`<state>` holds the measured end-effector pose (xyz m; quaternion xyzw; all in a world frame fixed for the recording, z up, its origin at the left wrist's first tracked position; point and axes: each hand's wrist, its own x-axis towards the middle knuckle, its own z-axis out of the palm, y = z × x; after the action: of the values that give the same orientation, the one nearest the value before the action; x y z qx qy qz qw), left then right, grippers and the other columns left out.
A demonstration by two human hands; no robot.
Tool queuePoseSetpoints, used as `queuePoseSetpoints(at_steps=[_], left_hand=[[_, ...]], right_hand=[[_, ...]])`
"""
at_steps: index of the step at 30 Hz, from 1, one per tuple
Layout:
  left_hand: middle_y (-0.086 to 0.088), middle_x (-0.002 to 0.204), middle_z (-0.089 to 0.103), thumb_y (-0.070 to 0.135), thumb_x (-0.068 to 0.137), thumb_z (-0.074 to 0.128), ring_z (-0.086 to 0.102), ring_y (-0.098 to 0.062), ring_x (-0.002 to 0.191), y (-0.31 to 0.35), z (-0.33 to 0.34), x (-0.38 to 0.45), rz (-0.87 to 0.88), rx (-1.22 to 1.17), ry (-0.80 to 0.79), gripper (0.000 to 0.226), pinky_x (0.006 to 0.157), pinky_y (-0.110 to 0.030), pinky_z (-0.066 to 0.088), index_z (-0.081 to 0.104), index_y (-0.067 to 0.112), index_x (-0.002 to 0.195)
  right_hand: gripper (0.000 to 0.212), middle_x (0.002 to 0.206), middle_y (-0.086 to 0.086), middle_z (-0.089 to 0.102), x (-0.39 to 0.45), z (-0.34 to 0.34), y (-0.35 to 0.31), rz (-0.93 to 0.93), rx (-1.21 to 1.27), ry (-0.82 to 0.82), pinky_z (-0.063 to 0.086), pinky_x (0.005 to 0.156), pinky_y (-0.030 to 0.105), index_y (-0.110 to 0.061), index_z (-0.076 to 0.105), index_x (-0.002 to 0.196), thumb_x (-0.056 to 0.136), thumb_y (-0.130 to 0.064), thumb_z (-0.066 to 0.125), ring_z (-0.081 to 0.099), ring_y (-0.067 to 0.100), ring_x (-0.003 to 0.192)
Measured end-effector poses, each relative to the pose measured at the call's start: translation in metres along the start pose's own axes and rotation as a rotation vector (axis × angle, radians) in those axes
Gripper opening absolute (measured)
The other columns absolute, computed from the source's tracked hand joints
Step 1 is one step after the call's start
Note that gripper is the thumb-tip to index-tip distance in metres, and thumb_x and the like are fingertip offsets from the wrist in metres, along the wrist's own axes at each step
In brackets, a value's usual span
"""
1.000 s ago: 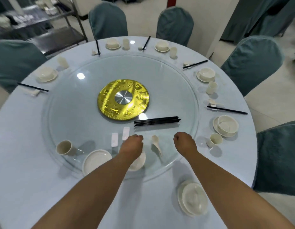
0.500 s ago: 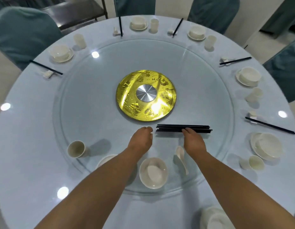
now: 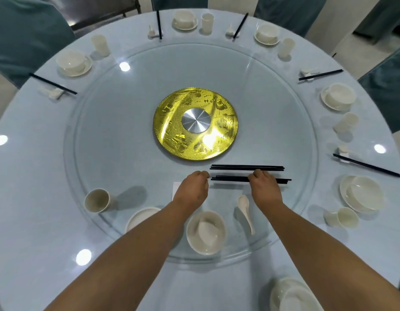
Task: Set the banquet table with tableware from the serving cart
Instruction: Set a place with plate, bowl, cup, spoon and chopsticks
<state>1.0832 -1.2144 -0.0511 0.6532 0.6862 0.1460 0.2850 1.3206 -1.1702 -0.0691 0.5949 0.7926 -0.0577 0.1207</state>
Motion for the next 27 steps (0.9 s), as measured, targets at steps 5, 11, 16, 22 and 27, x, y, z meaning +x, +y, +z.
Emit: queuePoseSetpoints(at_steps=[5,11,16,22,27], left_hand=[[-0.012,0.091,0.06,0.013,0.097,0.04,0.058,-0.033,0.088,0.002,-0.001,-0.003,-0.021,0.009,0.0,0.021,0.065,-0.03,0.032,0.06,0.005,0.099],[-0.01,0.112,0.065,0.016,0.099,0.041,0.06,-0.029,0.102,0.005,0.001,-0.003,-0.022,0.016,-0.036,0.031,0.084,-0.034,0.048,0.062,0.012,0.121],[-0.009,0.112,0.065,0.015,0.099,0.04,0.06,-0.028,0.104,0.01,-0.006,-0.006,-0.022,0.027,-0.03,0.031,0.085,-0.033,0.046,0.062,0.011,0.121],[-0.012,0.104,0.065,0.013,0.098,0.04,0.06,-0.031,0.099,0.018,-0.016,-0.012,-0.017,0.046,0.005,0.028,0.078,-0.032,0.043,0.064,0.008,0.111],[-0.011,0.106,0.066,0.012,0.097,0.039,0.06,-0.029,0.1,0.028,-0.015,-0.022,-0.046,0.055,-0.013,0.03,0.08,-0.032,0.045,0.065,0.009,0.112]], right_hand=[[0.041,0.131,0.004,0.052,-0.013,0.003,0.006,-0.044,-0.021,-0.012,0.042,0.097,0.031,-0.013,0.058,0.128,0.09,0.0,0.053,0.049,0.023,0.119],[0.043,0.127,0.001,0.055,-0.013,0.004,0.013,-0.046,-0.048,-0.01,0.036,0.102,0.033,-0.016,0.056,0.129,0.089,0.0,0.05,0.047,0.023,0.12],[0.031,0.121,0.004,0.055,-0.01,0.008,0.014,-0.067,-0.086,-0.052,0.038,0.097,0.032,-0.012,0.058,0.12,0.091,-0.004,0.05,0.05,0.023,0.114],[0.027,0.116,0.007,0.055,-0.02,0.01,0.011,-0.01,-0.019,-0.125,0.044,0.074,0.03,-0.008,0.056,0.116,0.089,-0.004,0.052,0.058,0.023,0.098],[0.03,0.115,0.008,0.054,-0.034,0.014,0.013,0.008,0.007,-0.143,0.047,0.075,0.028,-0.008,0.053,0.117,0.089,0.001,0.055,0.059,0.021,0.094]])
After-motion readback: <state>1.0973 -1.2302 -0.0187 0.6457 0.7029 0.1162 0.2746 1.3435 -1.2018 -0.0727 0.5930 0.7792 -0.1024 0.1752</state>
